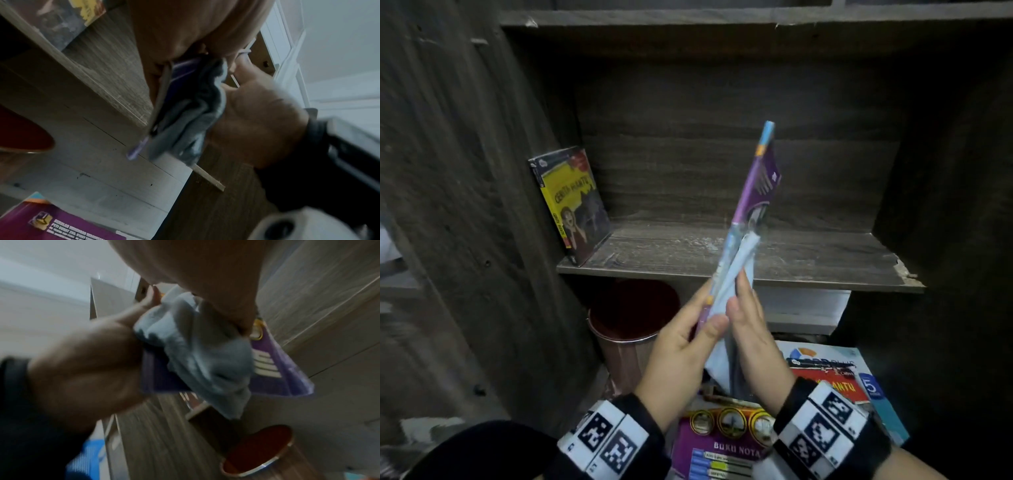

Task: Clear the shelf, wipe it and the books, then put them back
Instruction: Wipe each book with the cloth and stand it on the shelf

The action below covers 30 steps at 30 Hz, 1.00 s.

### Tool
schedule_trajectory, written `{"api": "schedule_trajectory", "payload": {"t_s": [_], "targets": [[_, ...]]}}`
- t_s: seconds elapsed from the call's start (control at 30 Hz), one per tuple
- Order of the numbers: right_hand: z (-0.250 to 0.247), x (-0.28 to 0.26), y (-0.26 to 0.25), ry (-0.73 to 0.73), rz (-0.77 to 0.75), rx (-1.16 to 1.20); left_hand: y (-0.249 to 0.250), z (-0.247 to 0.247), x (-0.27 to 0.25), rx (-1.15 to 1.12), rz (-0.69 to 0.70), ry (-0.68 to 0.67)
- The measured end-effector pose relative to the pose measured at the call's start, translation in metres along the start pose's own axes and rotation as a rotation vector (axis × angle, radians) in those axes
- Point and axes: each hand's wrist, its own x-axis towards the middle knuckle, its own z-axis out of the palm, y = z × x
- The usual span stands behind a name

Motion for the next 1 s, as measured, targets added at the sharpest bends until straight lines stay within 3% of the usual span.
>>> {"api": "schedule_trajectory", "payload": {"t_s": [0.1,0.23,0.27,0.33,0.43,0.53,0.6,0.67,0.77,0.9,1.0], "targets": [[-0.008,0.0,-0.018,-0.005,-0.054,0.501,-0.012,0.003,-0.001,0.222,0.045,-0.1],[-0.023,0.007,-0.026,0.238,-0.037,0.623,-0.021,-0.005,0.005,0.516,0.15,-0.236],[-0.028,0.01,-0.028,0.272,-0.043,0.602,-0.021,-0.01,0.01,0.542,0.15,-0.216],[-0.041,0.017,-0.032,0.24,-0.078,0.613,-0.02,-0.027,0.022,0.518,0.145,-0.045],[-0.059,0.019,-0.037,0.022,-0.13,0.663,-0.019,-0.065,0.046,0.337,-0.107,0.247],[-0.068,0.016,-0.037,-0.046,-0.099,0.667,-0.016,-0.081,0.051,-0.01,-0.317,0.255],[-0.07,0.016,-0.035,0.012,-0.06,0.642,-0.008,-0.075,0.046,-0.206,-0.354,0.183],[-0.074,0.018,-0.031,0.091,-0.044,0.619,-0.001,-0.072,0.041,-0.315,-0.303,0.106],[-0.077,0.021,-0.029,0.205,-0.037,0.568,-0.002,-0.067,0.038,-0.203,-0.201,0.016],[-0.07,0.026,-0.015,0.374,-0.038,0.305,-0.013,-0.053,0.033,-0.015,-0.113,0.089],[-0.065,0.027,0.004,0.437,-0.009,-0.054,-0.012,-0.045,0.03,-0.008,-0.09,0.155]]}}
